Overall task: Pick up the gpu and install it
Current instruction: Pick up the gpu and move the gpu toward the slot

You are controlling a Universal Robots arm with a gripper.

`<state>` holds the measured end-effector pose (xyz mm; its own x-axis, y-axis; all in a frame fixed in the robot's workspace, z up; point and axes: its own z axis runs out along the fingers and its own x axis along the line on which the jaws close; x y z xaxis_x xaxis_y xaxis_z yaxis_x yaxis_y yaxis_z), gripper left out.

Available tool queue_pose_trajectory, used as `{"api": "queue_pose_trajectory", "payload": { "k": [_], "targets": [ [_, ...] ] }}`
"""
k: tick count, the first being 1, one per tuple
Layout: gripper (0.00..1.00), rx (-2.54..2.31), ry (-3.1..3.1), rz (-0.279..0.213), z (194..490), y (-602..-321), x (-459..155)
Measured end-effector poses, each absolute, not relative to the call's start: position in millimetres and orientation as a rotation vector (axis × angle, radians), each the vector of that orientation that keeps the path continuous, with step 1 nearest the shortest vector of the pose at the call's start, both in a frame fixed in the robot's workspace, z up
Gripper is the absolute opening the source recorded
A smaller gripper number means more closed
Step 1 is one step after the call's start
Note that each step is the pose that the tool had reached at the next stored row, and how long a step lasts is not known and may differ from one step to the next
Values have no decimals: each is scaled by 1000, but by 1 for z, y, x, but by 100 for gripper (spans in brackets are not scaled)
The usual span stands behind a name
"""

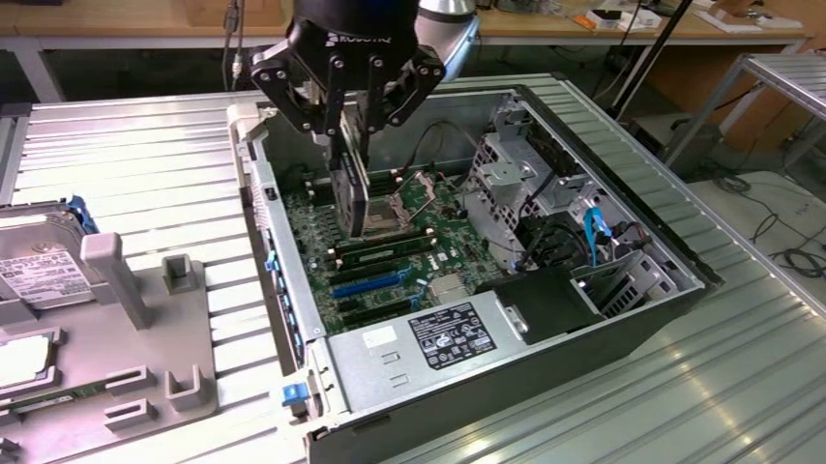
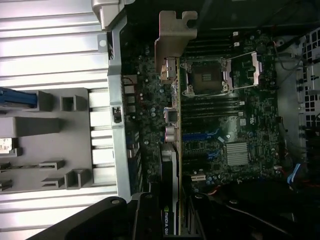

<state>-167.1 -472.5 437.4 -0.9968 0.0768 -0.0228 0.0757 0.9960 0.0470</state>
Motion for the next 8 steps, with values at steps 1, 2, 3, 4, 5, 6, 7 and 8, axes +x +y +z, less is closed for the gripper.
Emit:
{"api": "queue_pose_trajectory", "payload": {
  "k": [1, 2, 3, 4, 5, 6, 7, 8],
  "targets": [
    [27, 119, 3114, 72, 437, -472, -158],
    [27, 119, 3114, 72, 437, -472, -153],
    [27, 119, 3114, 72, 437, -472, -149],
    [27, 119, 3114, 72, 437, -472, -146],
    [27, 119, 3114, 72, 438, -472, -141],
    [27, 119, 3114, 72, 437, -472, -137],
    [27, 119, 3114, 72, 437, -472, -133],
    [27, 119, 3114, 72, 437, -472, -129]
  ]
}}
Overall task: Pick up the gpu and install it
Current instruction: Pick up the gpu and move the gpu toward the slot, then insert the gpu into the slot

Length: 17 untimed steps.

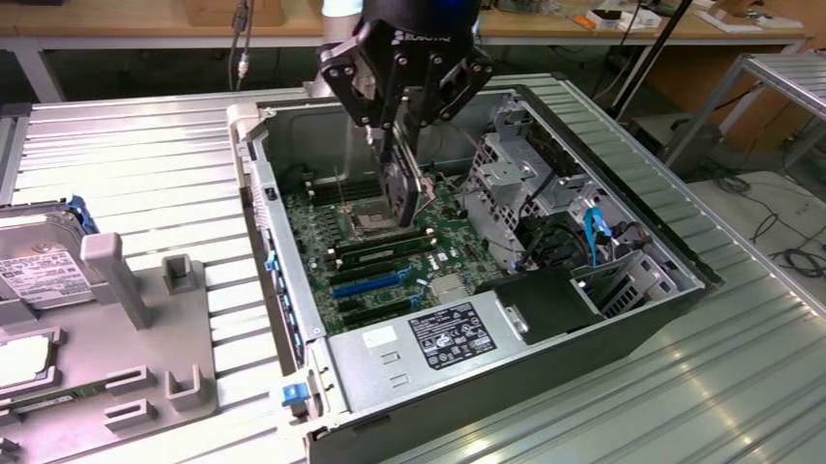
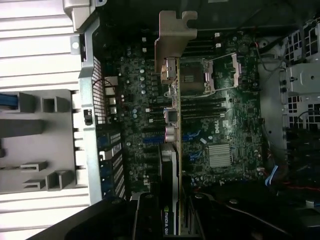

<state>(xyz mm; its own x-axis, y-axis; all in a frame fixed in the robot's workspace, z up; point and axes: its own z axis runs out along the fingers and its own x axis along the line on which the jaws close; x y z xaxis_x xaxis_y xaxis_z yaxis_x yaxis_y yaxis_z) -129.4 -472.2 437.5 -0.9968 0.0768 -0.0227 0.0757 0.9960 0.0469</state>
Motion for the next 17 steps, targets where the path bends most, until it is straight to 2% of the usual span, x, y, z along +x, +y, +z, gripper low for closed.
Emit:
{"api": "queue_pose_trajectory", "payload": {
  "k": [9, 17],
  "targets": [
    [27, 119, 3121, 72, 437, -472, -52],
    [27, 119, 3121, 71, 437, -472, -52]
  ]
}}
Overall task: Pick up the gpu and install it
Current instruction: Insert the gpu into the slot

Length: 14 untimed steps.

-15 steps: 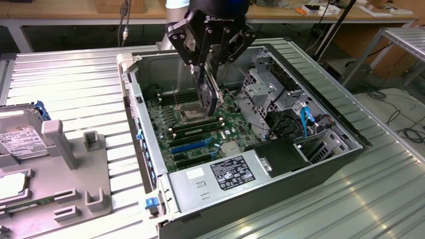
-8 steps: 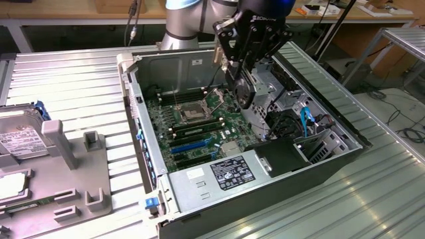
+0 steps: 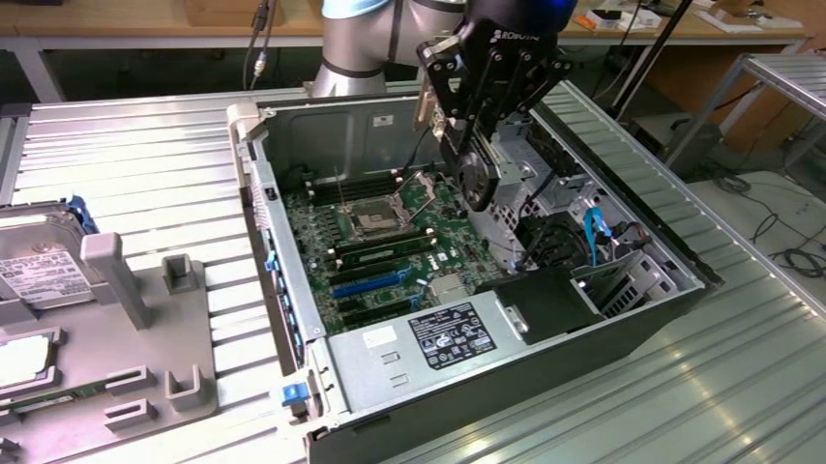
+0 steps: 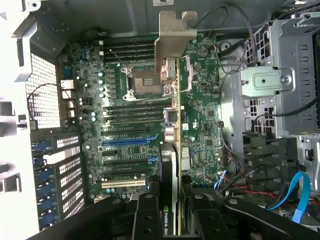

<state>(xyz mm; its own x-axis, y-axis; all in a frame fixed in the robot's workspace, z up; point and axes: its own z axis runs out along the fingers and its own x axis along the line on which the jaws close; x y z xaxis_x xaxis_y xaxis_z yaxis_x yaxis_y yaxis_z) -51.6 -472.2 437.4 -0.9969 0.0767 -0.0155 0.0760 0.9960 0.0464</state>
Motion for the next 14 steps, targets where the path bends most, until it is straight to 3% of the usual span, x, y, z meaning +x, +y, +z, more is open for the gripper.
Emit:
{"api": "queue_pose_trajectory", "payload": {
  "k": [14],
  "targets": [
    [27, 69, 3124, 72, 437, -472, -52]
  ]
}}
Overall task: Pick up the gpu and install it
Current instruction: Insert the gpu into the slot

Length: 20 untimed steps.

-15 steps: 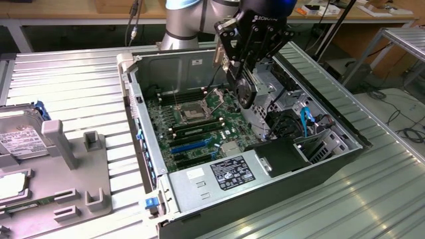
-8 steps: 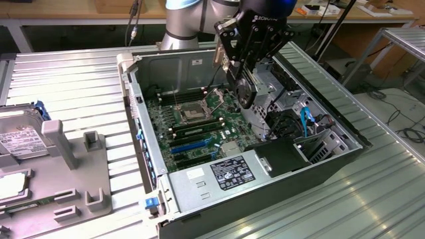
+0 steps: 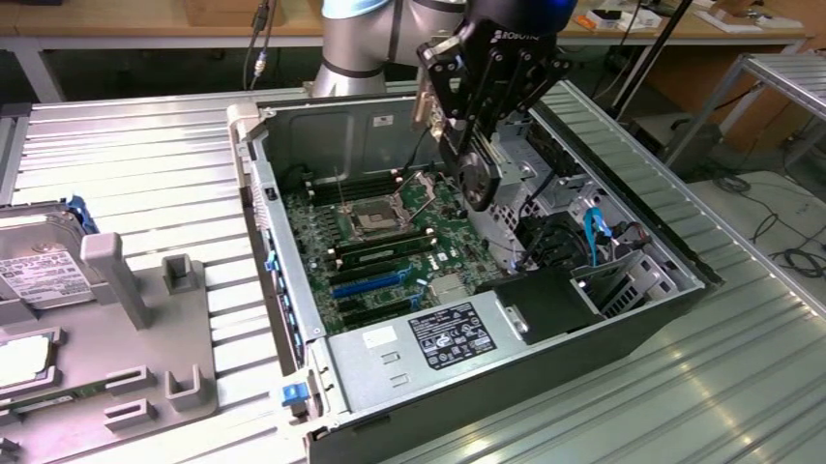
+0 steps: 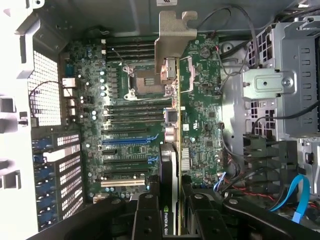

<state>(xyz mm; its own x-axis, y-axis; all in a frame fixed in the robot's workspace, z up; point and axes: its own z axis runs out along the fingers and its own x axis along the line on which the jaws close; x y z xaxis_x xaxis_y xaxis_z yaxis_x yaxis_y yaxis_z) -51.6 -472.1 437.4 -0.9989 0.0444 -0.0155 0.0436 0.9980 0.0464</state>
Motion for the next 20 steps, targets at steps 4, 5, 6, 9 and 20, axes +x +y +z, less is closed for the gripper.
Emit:
{"api": "queue_pose_trajectory", "payload": {
  "k": [4, 5, 6, 9, 20],
  "targets": [
    [27, 4, 3125, 72, 437, -472, -52],
    [27, -8, 3125, 73, 437, -472, -52],
    [27, -22, 3126, 73, 437, -472, -52],
    [27, -120, 3125, 73, 437, -472, -52],
    [27, -302, 3115, 75, 437, -472, -52]
  ]
}}
